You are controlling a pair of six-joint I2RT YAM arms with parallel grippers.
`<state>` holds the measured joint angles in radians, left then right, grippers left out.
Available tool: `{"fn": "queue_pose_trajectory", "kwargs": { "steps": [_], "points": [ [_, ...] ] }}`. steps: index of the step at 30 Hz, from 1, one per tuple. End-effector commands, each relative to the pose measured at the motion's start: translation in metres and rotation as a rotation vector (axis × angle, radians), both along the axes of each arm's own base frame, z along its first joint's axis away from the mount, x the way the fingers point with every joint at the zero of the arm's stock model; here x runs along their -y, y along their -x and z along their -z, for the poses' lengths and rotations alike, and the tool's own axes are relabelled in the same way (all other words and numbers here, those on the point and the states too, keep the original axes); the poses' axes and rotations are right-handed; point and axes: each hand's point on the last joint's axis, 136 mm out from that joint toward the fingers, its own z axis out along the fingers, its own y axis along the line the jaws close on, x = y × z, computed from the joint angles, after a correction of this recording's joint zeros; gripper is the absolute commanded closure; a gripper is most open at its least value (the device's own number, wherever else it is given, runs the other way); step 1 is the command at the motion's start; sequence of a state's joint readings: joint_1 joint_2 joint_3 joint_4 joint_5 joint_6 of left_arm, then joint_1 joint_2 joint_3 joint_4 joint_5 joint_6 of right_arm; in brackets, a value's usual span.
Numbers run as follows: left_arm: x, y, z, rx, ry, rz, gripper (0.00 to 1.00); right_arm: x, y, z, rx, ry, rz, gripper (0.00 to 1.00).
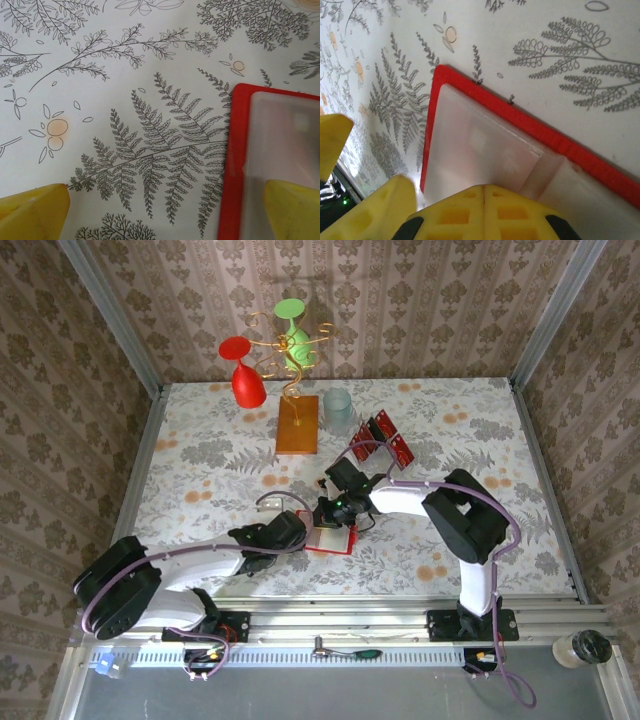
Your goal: Put the credit cards into the card holder
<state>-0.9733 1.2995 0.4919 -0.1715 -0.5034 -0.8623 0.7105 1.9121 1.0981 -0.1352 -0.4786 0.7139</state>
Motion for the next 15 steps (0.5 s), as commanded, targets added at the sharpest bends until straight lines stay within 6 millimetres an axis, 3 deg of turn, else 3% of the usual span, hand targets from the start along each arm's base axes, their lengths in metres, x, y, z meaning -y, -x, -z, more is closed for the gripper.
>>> {"fn": "queue_pose_trajectory", "kwargs": {
  "steps": [1,7,13,15],
  "points": [
    [0.004,-0.005,-0.002,0.006,0.001,0.002,0.0,0.007,-0.005,-0.034,0.058,-0.023,0.016,0.87],
    [-0.002,-0.001,0.005,-0.006,-0.011,-0.008,0.0,0.046,0.003,-0.05,0.129,0.082,0.05,0.7],
    [-0.004,0.0,0.008,-0.009,-0.014,-0.016,0.0,0.111,0.018,-0.035,0.184,0.358,0.097,0.62],
    [-0.004,0.0,0.008,-0.008,-0.013,-0.016,0.0,0.122,0.023,-0.029,0.184,0.401,0.098,0.59]
  ]
}}
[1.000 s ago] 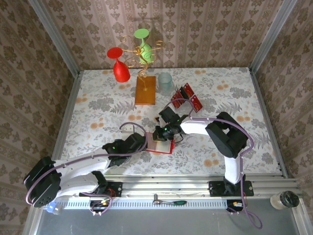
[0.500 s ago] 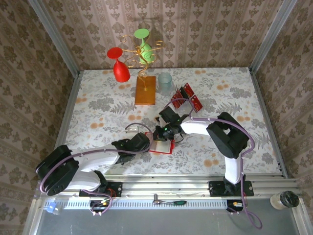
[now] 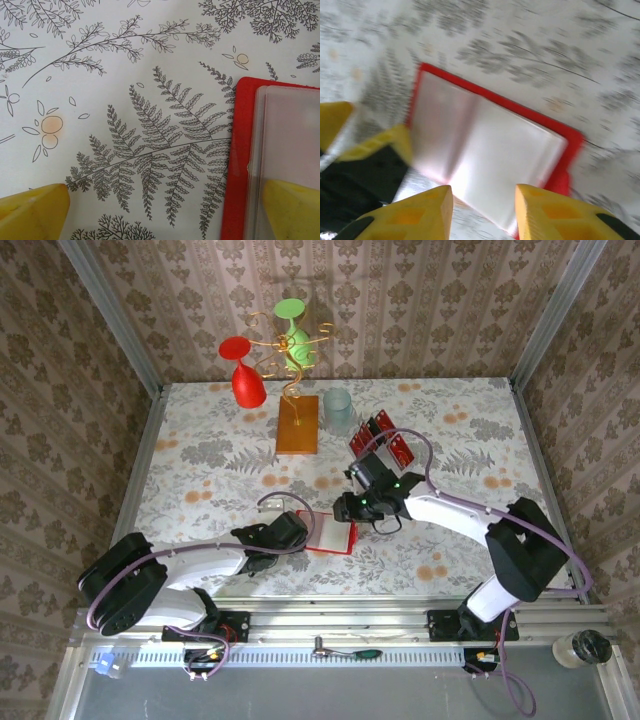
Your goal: Put the credit cards into the card holder
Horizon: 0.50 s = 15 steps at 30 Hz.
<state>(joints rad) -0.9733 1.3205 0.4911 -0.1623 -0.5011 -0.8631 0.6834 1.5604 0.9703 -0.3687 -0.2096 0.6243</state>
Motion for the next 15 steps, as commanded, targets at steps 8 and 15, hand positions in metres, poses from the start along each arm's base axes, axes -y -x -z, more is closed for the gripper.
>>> {"fn": "queue_pose_trajectory", "kwargs": {
  "steps": [8,15],
  "points": [
    [-0.003,0.0,0.004,-0.004,-0.005,-0.012,0.0,0.043,0.023,0.045,-0.062,0.204,0.006,0.79],
    [0.002,-0.001,0.001,-0.003,-0.003,0.0,0.0,0.053,0.015,0.044,-0.051,0.226,0.009,1.0]
  ]
}}
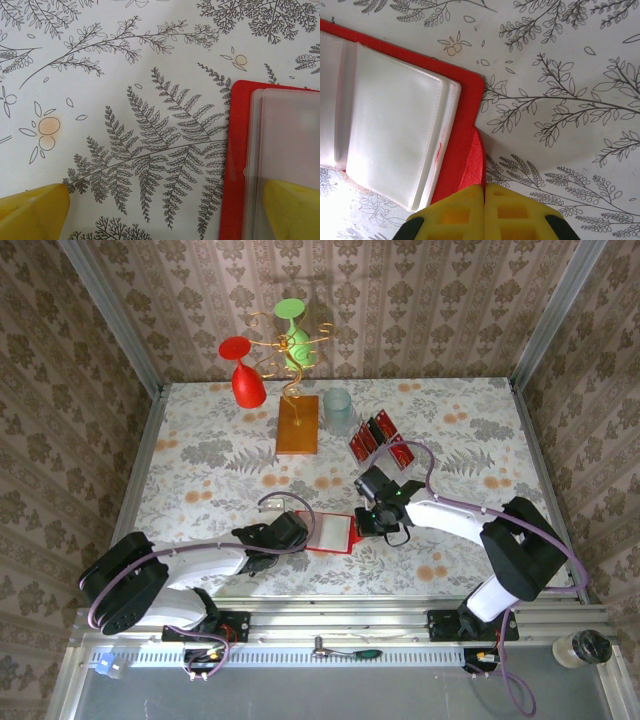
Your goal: Put the credit cards into the card holder
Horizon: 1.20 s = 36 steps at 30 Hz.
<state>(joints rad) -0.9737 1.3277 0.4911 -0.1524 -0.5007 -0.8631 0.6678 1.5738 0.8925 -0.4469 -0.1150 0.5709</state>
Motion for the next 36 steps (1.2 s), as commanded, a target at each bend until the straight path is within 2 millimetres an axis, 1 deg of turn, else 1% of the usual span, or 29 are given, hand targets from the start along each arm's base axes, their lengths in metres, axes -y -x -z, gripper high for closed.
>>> {"fn": "queue_pose_trajectory", "kwargs": {
  "steps": [1,5,6,7,8,9,11,13,15,16,18,21,23,27,33,36],
  "points": [
    [0.0,-0.001,0.001,-0.004,-0.004,-0.001,0.0,0.011,-0.005,0.001,0.007,0.039,0.0,1.0],
    [0.001,0.001,0.002,-0.007,-0.004,-0.001,0.0,0.013,-0.008,0.0,0.007,0.041,0.002,1.0],
    [0.002,0.002,0.003,-0.008,-0.004,0.001,0.0,0.013,-0.009,-0.001,0.006,0.039,0.003,0.98],
    [0.001,0.002,0.004,-0.01,-0.005,0.0,0.0,0.013,-0.009,-0.002,0.004,0.034,0.004,0.93],
    [0.001,0.002,0.005,-0.011,-0.006,0.0,0.0,0.012,-0.01,-0.004,0.006,0.024,0.002,0.86],
    [0.001,0.003,0.005,-0.013,-0.01,0.001,0.0,0.01,-0.012,-0.008,0.01,0.012,0.0,0.8],
    [0.002,0.003,0.006,-0.017,-0.012,0.004,0.0,0.007,-0.016,-0.02,0.025,-0.016,-0.002,0.76],
    [0.002,0.004,0.007,-0.017,-0.012,0.004,0.0,0.008,-0.024,-0.038,0.055,-0.042,0.004,0.73],
    [0.001,0.004,0.007,-0.017,-0.014,0.003,0.0,0.013,-0.04,-0.06,0.102,-0.066,0.023,0.69],
    [0.002,0.004,0.007,-0.017,-0.012,0.003,0.0,0.019,-0.046,-0.069,0.113,-0.065,0.036,0.68],
    [0.002,0.004,0.007,-0.018,-0.014,0.004,0.0,0.032,-0.068,-0.09,0.156,-0.059,0.067,0.67],
    [0.003,0.004,0.007,-0.018,-0.013,0.004,0.0,0.051,-0.101,-0.114,0.206,-0.046,0.111,0.66],
    [0.003,0.004,0.008,-0.019,-0.014,0.005,0.0,0.059,-0.118,-0.122,0.22,-0.023,0.117,0.67],
    [0.003,0.004,0.009,-0.02,-0.019,0.004,0.0,0.064,-0.147,-0.126,0.222,0.044,0.096,0.67],
    [0.003,0.005,0.012,-0.026,-0.021,0.002,0.0,0.061,-0.177,-0.115,0.204,0.109,0.069,0.68],
    [0.002,0.006,0.012,-0.027,-0.021,0.001,0.0,0.055,-0.187,-0.11,0.192,0.116,0.054,0.71]
  ]
}}
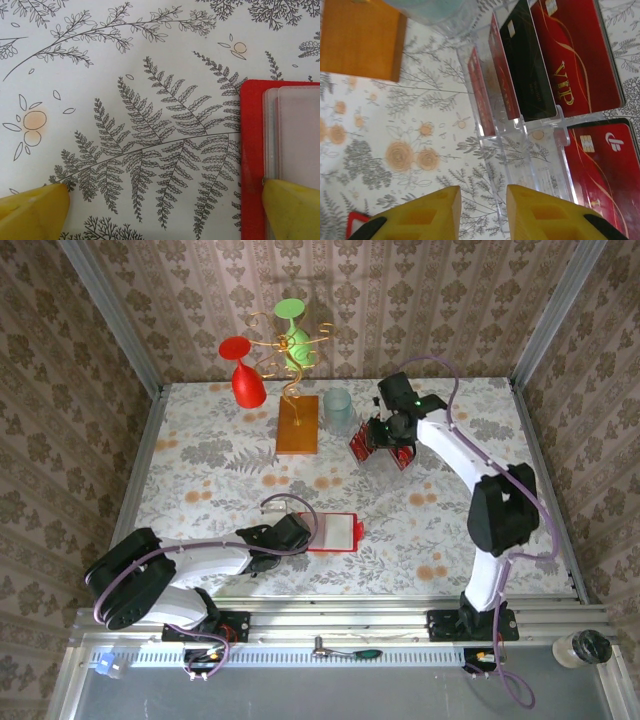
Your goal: Put the credit cards into the card holder
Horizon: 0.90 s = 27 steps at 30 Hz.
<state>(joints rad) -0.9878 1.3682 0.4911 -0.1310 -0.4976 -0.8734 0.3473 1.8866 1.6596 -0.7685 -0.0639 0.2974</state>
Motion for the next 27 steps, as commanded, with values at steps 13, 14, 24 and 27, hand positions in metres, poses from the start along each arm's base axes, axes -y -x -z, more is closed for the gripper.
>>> {"fn": "queue_pose_trajectory", "kwargs": {
  "steps": [13,14,24,27],
  "points": [
    [-0.002,0.005,0.005,-0.019,-0.009,-0.01,0.0,0.004,-0.035,0.006,0.016,0.187,-0.037,0.73],
    [-0.002,0.005,0.005,-0.018,-0.009,-0.009,0.0,0.005,-0.037,0.006,0.019,0.198,-0.035,0.73],
    [-0.001,0.007,0.006,-0.021,-0.01,-0.008,0.0,0.013,-0.061,0.016,0.015,0.312,-0.038,0.71],
    [-0.001,0.008,0.007,-0.022,-0.008,-0.007,0.0,0.016,-0.066,0.02,0.016,0.347,-0.038,0.71]
  ]
}}
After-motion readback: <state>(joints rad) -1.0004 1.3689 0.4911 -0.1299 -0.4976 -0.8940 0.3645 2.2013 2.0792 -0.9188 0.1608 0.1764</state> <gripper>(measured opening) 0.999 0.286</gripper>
